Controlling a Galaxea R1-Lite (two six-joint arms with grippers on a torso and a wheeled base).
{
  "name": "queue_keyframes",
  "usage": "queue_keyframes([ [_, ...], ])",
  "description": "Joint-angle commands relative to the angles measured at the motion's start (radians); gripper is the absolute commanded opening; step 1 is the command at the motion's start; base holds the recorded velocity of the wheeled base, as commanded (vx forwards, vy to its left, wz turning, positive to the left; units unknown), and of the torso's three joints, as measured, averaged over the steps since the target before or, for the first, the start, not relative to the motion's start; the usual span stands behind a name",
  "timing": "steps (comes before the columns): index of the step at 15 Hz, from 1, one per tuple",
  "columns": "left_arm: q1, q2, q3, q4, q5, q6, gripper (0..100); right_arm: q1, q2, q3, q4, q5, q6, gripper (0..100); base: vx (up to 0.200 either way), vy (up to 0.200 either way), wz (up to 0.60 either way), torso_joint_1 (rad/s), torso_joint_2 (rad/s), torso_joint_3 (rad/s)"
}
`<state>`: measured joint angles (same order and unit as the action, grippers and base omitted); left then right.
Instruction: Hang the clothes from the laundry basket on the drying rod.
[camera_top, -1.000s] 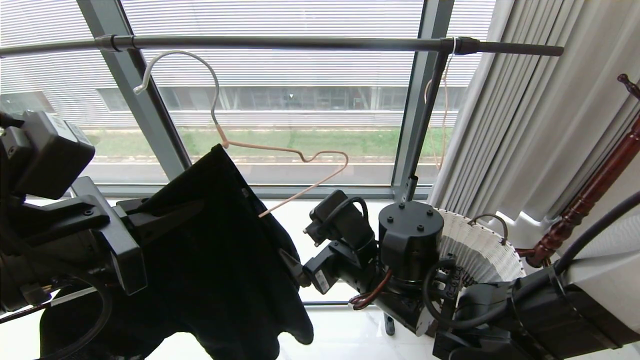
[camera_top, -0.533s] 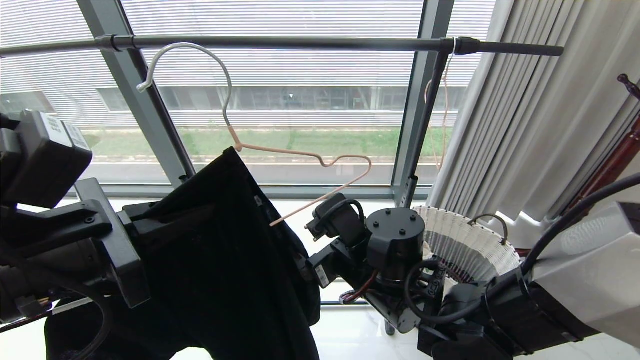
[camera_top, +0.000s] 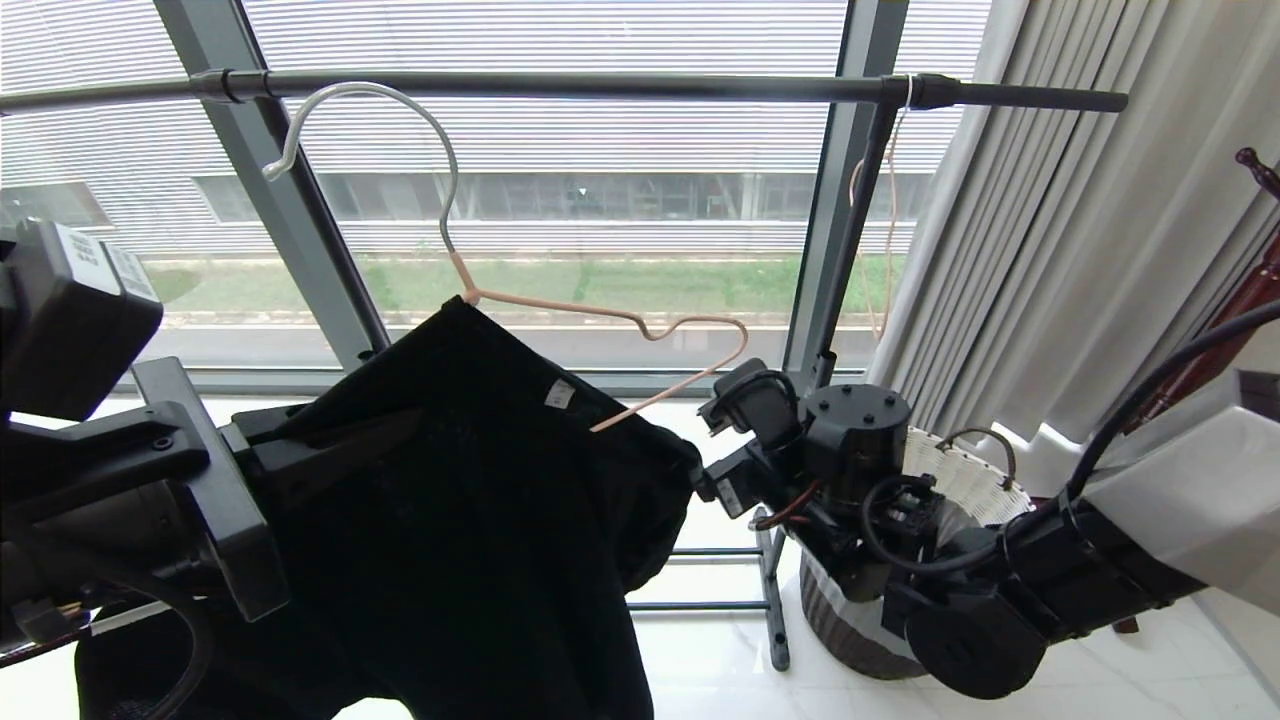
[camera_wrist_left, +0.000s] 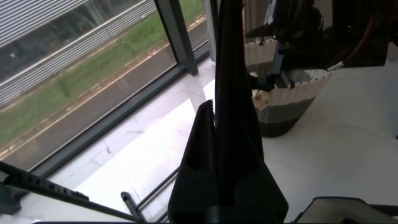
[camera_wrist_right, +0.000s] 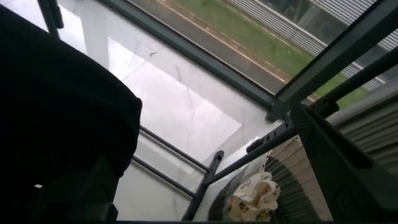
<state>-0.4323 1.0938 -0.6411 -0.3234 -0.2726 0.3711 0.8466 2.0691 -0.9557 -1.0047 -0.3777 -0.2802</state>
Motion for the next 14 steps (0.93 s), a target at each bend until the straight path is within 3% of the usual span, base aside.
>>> queue_keyframes([
  [1, 0.001, -0.003, 0.006, -0.002, 0.006, -0.001, 0, -0.044, -0.04, 0.0, 0.0, 0.002, -0.005, 100, 0.0, 0.0, 0.0, 0.0, 0.0, 0.0],
  [7, 0.003, -0.043, 0.13, -0.002, 0.023, 0.019, 0, -0.123, -0.11, -0.006, 0.0, 0.028, -0.033, 100, 0.0, 0.0, 0.0, 0.0, 0.0, 0.0],
  [10, 0.004, -0.017, 0.196, -0.002, 0.023, 0.089, 0, -0.123, -0.141, -0.006, 0.001, 0.031, -0.048, 100, 0.0, 0.0, 0.0, 0.0, 0.0, 0.0],
  [14, 0.004, 0.058, 0.179, -0.008, 0.032, 0.094, 0, -0.09, -0.195, -0.006, 0.015, 0.033, -0.051, 100, 0.0, 0.0, 0.0, 0.0, 0.0, 0.0],
])
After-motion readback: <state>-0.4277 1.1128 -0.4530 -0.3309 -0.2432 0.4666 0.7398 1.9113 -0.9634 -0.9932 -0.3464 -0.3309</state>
